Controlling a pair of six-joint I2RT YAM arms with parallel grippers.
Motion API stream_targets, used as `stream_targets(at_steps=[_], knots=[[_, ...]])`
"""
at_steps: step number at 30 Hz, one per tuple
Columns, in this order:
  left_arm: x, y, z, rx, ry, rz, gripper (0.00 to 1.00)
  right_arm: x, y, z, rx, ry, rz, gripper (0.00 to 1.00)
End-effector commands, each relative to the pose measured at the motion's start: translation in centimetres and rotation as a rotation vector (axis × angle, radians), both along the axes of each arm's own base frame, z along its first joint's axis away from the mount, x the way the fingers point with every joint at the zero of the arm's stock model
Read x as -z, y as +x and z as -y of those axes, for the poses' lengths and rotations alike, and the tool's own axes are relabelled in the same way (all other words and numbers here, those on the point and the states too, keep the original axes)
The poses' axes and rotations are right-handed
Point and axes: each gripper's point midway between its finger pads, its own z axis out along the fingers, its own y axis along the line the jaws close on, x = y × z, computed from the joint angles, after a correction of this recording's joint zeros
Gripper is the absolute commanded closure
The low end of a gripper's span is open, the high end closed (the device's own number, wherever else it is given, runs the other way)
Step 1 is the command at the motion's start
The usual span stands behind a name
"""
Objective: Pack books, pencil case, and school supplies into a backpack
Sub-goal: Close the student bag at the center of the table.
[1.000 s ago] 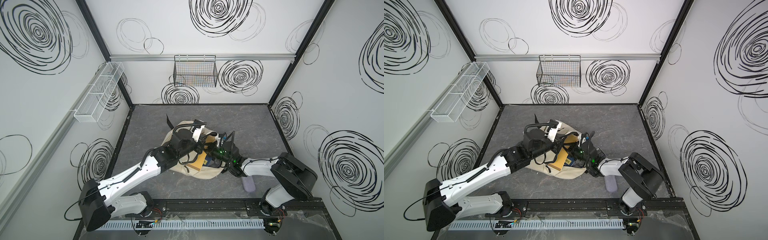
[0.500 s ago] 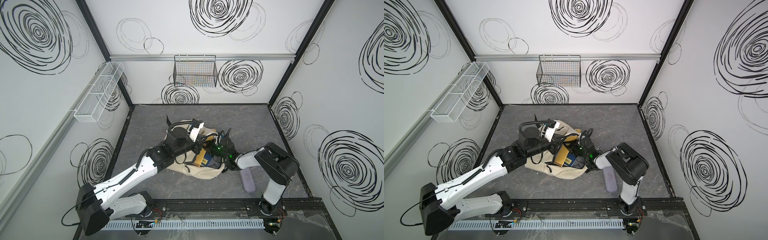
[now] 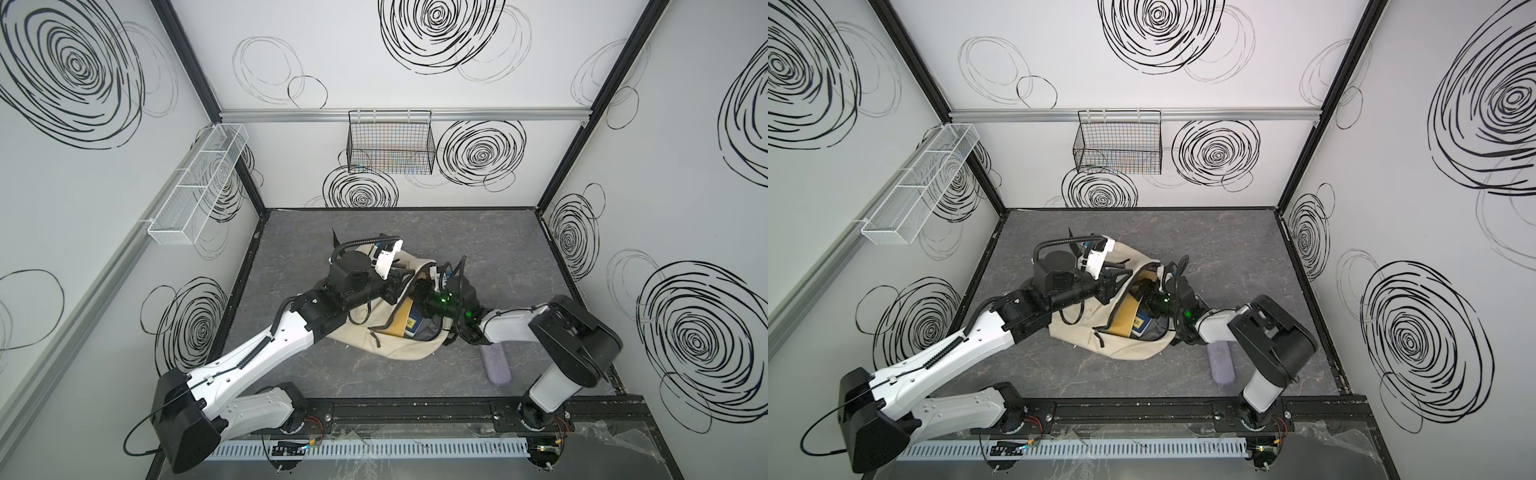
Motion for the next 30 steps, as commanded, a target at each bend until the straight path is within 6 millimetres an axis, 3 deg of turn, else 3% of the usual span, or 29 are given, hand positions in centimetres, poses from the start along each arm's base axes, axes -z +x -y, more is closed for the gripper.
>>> stream_targets(at_steps=[1, 5, 9, 13, 16, 20, 24, 26, 30], knots=[[-3.2, 0.4, -2.0, -0.085, -0.063, 0.083, 0.33, 0.6, -1.1, 3.6, 0.032, -0.206, 0.046, 0.20], [-3.4, 0.4, -5.5, -0.217, -0.021, 0.090, 0.32, 1.3, -3.0, 7.1, 0.054, -0.383, 0.067, 0.22], [-2.0, 0.2, -9.8, -0.367, 0.055, 0.085, 0.33, 1.2, -5.8, 7.8, 0.010, -0.465, 0.098, 0.22], [-0.9, -0.3, -12.2, -0.413, 0.045, 0.069, 0.34, 1.4, -6.8, 8.0, 0.044, -0.375, 0.173, 0.27], [-0.1, -0.6, -13.4, -0.457, 0.046, 0.034, 0.34, 0.9, -7.9, 6.7, -0.016, -0.382, 0.179, 0.33], [3.2, -0.4, -14.3, -0.505, 0.088, -0.049, 0.34, 1.6, -10.6, 6.2, -0.075, -0.572, 0.230, 0.40], [5.3, -0.1, -15.1, -0.544, 0.058, -0.102, 0.34, 0.9, -13.8, 4.8, -0.121, -0.586, 0.321, 0.62], [5.5, 0.1, -15.5, -0.563, 0.033, -0.105, 0.35, 1.2, -15.3, 3.8, -0.161, -0.595, 0.332, 0.63], [5.7, 0.3, -16.2, -0.588, 0.000, -0.117, 0.35, 2.8, -18.1, 2.4, -0.256, -0.711, 0.331, 0.56]])
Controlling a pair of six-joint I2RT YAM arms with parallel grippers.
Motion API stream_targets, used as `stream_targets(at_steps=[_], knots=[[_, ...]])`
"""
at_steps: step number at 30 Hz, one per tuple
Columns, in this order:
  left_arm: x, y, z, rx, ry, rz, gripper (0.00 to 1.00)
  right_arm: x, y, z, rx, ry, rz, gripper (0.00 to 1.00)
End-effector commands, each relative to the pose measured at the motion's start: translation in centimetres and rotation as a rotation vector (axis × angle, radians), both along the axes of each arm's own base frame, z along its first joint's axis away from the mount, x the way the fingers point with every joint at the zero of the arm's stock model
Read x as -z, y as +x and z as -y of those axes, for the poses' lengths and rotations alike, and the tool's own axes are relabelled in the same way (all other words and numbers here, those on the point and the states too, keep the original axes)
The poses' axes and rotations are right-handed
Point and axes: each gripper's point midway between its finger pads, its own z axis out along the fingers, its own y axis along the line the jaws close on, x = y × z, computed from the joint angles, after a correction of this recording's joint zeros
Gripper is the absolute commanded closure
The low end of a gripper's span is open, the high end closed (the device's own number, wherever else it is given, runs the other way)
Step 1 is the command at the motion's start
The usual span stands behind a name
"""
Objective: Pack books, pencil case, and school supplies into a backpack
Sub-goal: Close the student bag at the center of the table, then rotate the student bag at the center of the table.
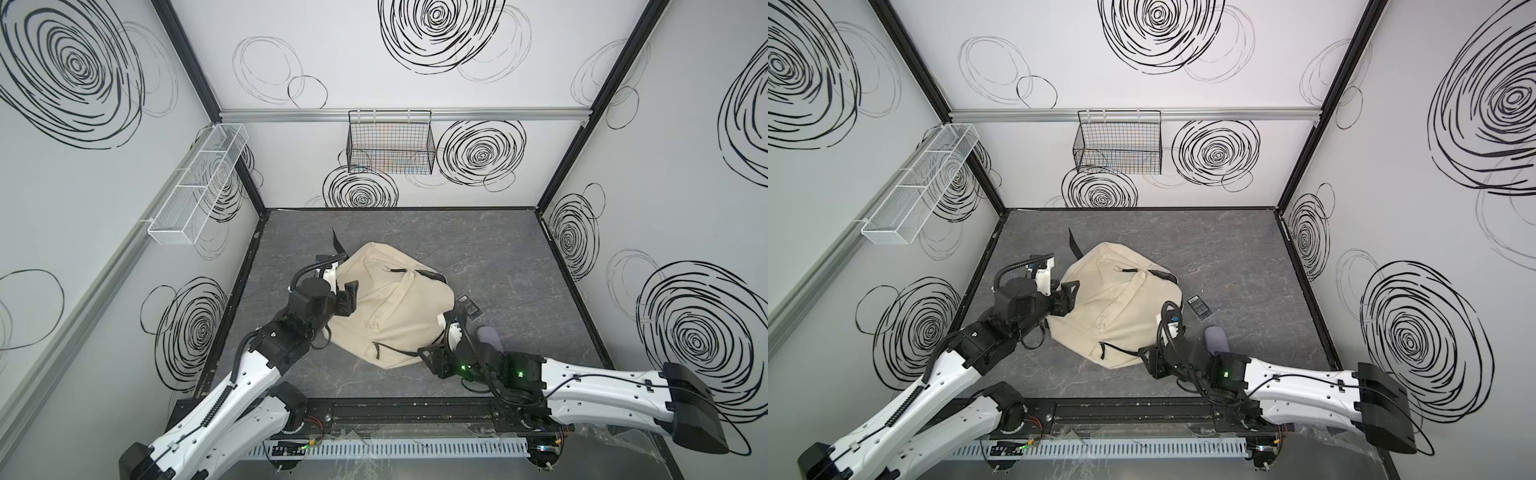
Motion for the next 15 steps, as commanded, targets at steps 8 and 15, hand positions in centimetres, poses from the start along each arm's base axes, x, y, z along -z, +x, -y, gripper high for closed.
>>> stream_targets(at_steps=[8, 15], knots=[[-2.2, 0.3, -2.8, -0.118, -0.057, 0.099, 0.34, 0.9, 0.9, -7.4, -0.032, -0.358, 0.086, 0.43], [-3.7, 0.0, -5.2, -0.176, -0.032, 0.146, 0.34, 5.1, 2.1, -10.8, -0.084, -0.514, -0.026, 0.45]])
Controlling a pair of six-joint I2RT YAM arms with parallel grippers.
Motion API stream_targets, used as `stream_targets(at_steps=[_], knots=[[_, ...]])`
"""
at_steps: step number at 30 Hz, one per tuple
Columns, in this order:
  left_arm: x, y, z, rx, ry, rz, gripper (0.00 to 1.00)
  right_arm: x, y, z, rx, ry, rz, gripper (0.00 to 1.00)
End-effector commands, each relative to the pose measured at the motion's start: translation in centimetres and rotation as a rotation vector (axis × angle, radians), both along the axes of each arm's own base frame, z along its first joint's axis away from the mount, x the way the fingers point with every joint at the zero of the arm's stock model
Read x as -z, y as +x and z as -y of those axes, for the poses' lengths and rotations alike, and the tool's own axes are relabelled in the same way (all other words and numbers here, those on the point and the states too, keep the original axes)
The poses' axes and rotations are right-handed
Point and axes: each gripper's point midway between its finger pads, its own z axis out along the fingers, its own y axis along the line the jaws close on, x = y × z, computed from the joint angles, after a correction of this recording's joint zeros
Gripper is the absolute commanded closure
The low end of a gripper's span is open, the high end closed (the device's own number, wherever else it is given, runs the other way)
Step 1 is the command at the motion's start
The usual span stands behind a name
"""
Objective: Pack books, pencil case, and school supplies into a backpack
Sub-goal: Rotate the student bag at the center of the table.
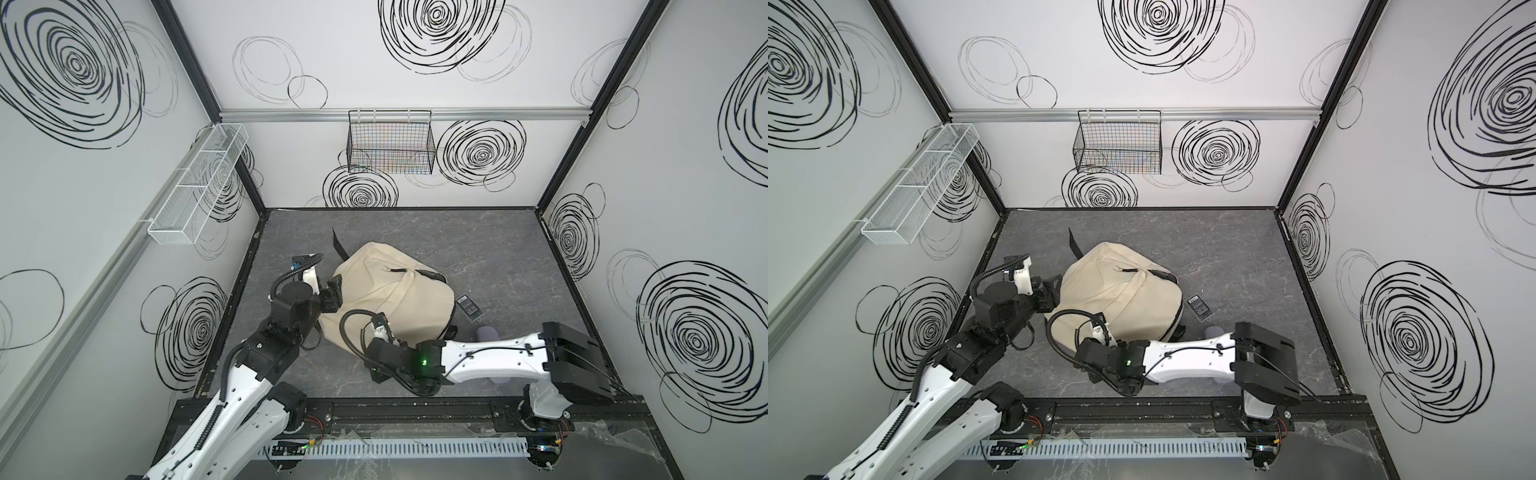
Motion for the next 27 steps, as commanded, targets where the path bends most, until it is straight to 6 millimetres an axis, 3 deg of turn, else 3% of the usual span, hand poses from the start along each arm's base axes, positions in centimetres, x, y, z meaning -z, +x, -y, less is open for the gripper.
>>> stream_targets(at_steps=[1, 8, 14, 19, 24, 27], knots=[[-1.5, 0.0, -1.0, -0.031, 0.005, 0.050, 0.34, 1.8, 0.4, 1.7, -0.001, -0.128, -0.038, 0.45], [-1.8, -0.5, -1.5, -0.030, -0.007, 0.076, 0.34, 3.5, 1.4, 2.3, 0.019, -0.183, -0.067, 0.45], [-1.1, -0.5, -1.1, -0.009, -0.019, 0.069, 0.34, 4.3, 2.7, 1.3, 0.020, -0.161, -0.092, 0.52], [-0.6, -0.5, -0.8, 0.006, -0.015, 0.064, 0.34, 4.2, 3.2, 0.8, 0.014, -0.135, -0.116, 0.69], [-1.4, -0.6, -0.4, 0.063, 0.061, 0.099, 0.34, 1.6, 3.5, 1.3, 0.021, -0.074, -0.097, 0.98], [-2.2, -0.9, 0.6, 0.155, 0.143, 0.145, 0.35, -1.5, 3.9, 1.8, 0.025, -0.007, -0.056, 1.00]])
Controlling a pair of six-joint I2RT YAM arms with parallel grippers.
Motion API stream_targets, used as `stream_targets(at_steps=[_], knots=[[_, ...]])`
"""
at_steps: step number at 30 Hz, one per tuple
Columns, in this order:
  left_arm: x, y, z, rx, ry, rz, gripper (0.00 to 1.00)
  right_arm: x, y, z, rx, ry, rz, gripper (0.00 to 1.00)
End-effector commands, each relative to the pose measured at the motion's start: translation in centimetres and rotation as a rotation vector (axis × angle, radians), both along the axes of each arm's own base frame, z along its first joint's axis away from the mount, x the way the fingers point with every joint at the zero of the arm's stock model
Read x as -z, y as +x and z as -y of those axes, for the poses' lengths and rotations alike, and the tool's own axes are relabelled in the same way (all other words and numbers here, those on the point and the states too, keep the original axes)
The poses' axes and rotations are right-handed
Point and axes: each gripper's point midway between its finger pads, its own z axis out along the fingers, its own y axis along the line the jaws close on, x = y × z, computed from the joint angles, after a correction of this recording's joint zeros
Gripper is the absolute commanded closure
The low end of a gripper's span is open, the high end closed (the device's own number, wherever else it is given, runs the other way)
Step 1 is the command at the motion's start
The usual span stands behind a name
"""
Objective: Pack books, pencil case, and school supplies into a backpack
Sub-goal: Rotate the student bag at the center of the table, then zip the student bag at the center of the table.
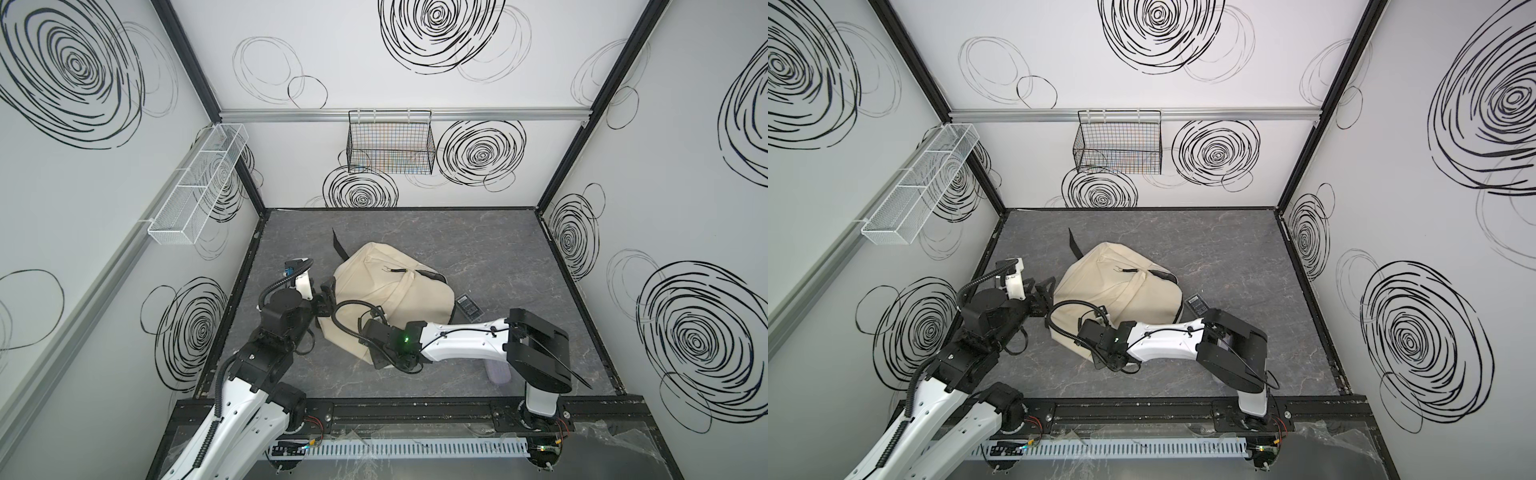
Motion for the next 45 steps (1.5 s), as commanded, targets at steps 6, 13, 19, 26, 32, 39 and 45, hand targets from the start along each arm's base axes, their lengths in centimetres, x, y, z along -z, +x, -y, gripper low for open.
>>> stream_targets(at_steps=[6, 13, 19, 26, 32, 39, 45], knots=[[-2.6, -1.6, 4.1, 0.376, 0.345, 0.199, 0.28, -9.6, 2.8, 2.5, 0.044, 0.184, 0.148, 1.00], [3.1, -7.4, 11.0, 0.976, 0.645, 0.250, 0.10, -12.5, 4.1, 4.1, -0.019, 0.283, 0.199, 1.00], [7.7, -7.9, 13.2, 1.130, 0.834, 0.247, 0.06, -14.4, 3.4, 3.9, -0.134, 0.371, 0.198, 1.00], [4.9, -4.1, 14.6, 1.017, 0.812, 0.369, 0.17, -15.2, 1.5, 2.7, -0.246, 0.439, 0.151, 1.00], [6.6, -3.4, 15.7, 1.074, 0.822, 0.326, 0.25, -15.8, 1.1, 2.0, -0.290, 0.461, 0.149, 1.00], [9.4, -3.6, 15.1, 1.123, 0.842, 0.254, 0.53, -17.1, 1.4, 1.9, -0.300, 0.469, 0.181, 1.00], [7.5, -1.4, 13.7, 0.986, 0.832, 0.300, 1.00, -16.4, 2.0, 2.5, -0.280, 0.418, 0.177, 1.00]])
